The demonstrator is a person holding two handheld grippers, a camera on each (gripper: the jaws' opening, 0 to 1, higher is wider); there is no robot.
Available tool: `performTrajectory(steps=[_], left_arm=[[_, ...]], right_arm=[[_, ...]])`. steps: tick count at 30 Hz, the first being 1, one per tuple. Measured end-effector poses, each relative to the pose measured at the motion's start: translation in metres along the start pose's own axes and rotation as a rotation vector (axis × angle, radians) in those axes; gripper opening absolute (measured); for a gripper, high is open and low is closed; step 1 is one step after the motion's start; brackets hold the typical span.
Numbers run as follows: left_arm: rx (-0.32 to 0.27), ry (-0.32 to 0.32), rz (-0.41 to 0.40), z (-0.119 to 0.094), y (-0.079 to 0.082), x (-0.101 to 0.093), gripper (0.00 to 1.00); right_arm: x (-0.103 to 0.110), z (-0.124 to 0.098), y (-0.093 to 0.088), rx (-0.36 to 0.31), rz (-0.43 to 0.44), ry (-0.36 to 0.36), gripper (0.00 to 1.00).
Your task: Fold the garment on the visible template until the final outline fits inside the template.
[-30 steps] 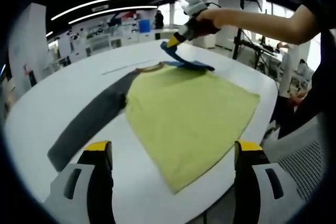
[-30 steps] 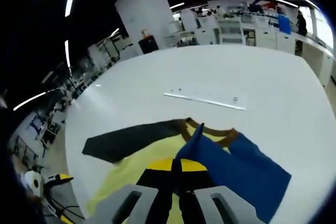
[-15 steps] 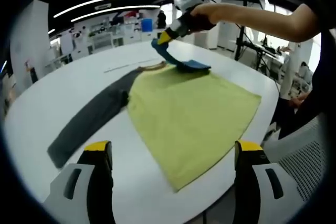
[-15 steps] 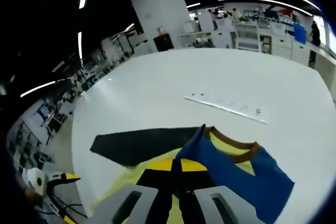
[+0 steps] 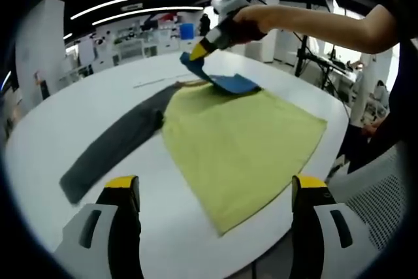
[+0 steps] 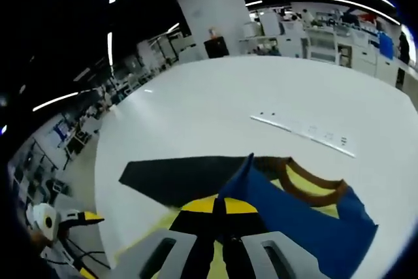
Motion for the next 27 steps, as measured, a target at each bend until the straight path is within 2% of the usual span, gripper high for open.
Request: performTrajectory(steps=[3, 13, 18, 24, 27], left_arm=[[-0.001, 0.002, -0.004, 0.000, -0.001, 0.001, 0.93], [0.002, 0.001, -0.010, 0.001, -0.003, 0.001, 0.93], [0.001, 0.005, -0.012, 0.000, -0.004, 0.001, 0.93], [0.001, 0.010, -0.009, -0.003, -0.006, 0.002, 0.94], [-0.003, 0.012, -0.010, -0.004, -0.006, 0.002, 0.95]], right_arm=[[0.010, 0.006, -0.004, 0.000, -0.039, 0.030, 0.00], [0.034, 0.018, -0.009, -0.014, -0.072, 0.103, 0.00], [0.036, 0.029, -0.021, 0.017, -0.078, 0.102, 0.00], [0.040, 0.039, -0.027, 0.013, -0.035, 0.111, 0.00], [0.046, 0.036, -0.026, 0.001, -0.026, 0.132, 0.04]])
Point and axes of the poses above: the point that each gripper's makers call its tool centre point, and the gripper's own axes: z roughly forward along the fingers, x roughly to its left, y roughly out of its top, the point moved 3 cm from there along -z, roughly backward along the fingers, and after that the axes turned 11 degrees about -y, right-handed, at the moved point
